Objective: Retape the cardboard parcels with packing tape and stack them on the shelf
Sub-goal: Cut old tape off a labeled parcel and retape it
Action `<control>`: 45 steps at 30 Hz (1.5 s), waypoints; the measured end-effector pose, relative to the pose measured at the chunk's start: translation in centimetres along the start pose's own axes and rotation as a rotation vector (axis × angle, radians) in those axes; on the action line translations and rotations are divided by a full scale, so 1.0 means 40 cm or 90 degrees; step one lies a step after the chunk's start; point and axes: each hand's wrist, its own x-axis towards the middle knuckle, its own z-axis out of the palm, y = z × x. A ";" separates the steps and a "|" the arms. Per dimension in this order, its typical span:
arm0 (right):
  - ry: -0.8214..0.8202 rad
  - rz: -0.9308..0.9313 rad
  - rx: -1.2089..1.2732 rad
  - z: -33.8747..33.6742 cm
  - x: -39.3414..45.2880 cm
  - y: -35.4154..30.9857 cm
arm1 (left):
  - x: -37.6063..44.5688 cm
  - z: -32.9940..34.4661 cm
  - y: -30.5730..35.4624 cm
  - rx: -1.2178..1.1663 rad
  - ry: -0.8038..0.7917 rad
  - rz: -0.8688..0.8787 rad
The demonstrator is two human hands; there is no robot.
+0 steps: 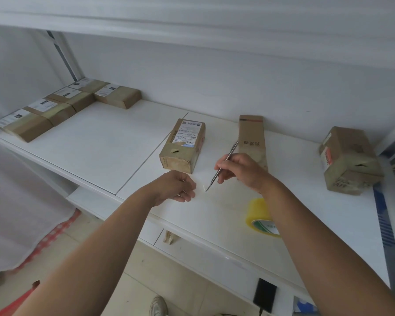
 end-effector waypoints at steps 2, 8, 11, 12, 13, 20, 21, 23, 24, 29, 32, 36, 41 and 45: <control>-0.003 -0.008 -0.016 0.010 0.000 0.000 | 0.000 0.004 -0.004 0.004 0.013 -0.005; 0.023 -0.013 -0.058 0.026 0.013 -0.001 | 0.000 0.005 -0.009 0.012 0.050 -0.014; 0.021 -0.013 -0.068 0.026 0.022 0.000 | -0.001 0.006 -0.009 0.010 0.065 -0.014; 0.017 -0.013 -0.069 0.026 0.025 0.001 | 0.000 0.007 -0.008 0.008 0.071 -0.016; 0.010 -0.014 -0.070 0.026 0.027 0.001 | 0.001 0.008 -0.008 0.004 0.077 -0.018; -0.045 -0.010 -0.106 0.025 0.036 0.015 | 0.002 0.017 -0.005 -0.034 0.099 -0.022; -0.050 -0.005 -0.110 0.025 0.037 0.015 | 0.002 0.018 -0.004 -0.039 0.101 -0.022; -0.057 0.006 -0.116 0.024 0.038 0.015 | 0.002 0.019 -0.002 -0.045 0.104 -0.023; -0.058 0.008 -0.119 0.022 0.039 0.015 | 0.001 0.019 -0.002 -0.045 0.104 -0.024; -0.041 0.003 -0.103 0.019 0.043 0.012 | -0.002 0.019 0.001 -0.054 0.097 -0.026; 0.035 -0.019 -0.150 0.018 0.058 0.021 | -0.002 0.016 -0.002 -0.073 0.100 -0.024; 0.106 -0.056 -0.213 0.023 0.078 0.032 | -0.006 0.009 -0.013 -0.089 0.096 -0.025; 0.115 0.010 -0.375 0.030 0.109 0.062 | -0.009 0.004 -0.032 -0.108 0.080 -0.017; -0.033 0.157 -0.508 0.035 0.117 0.062 | -0.008 0.004 -0.044 -0.138 0.062 0.000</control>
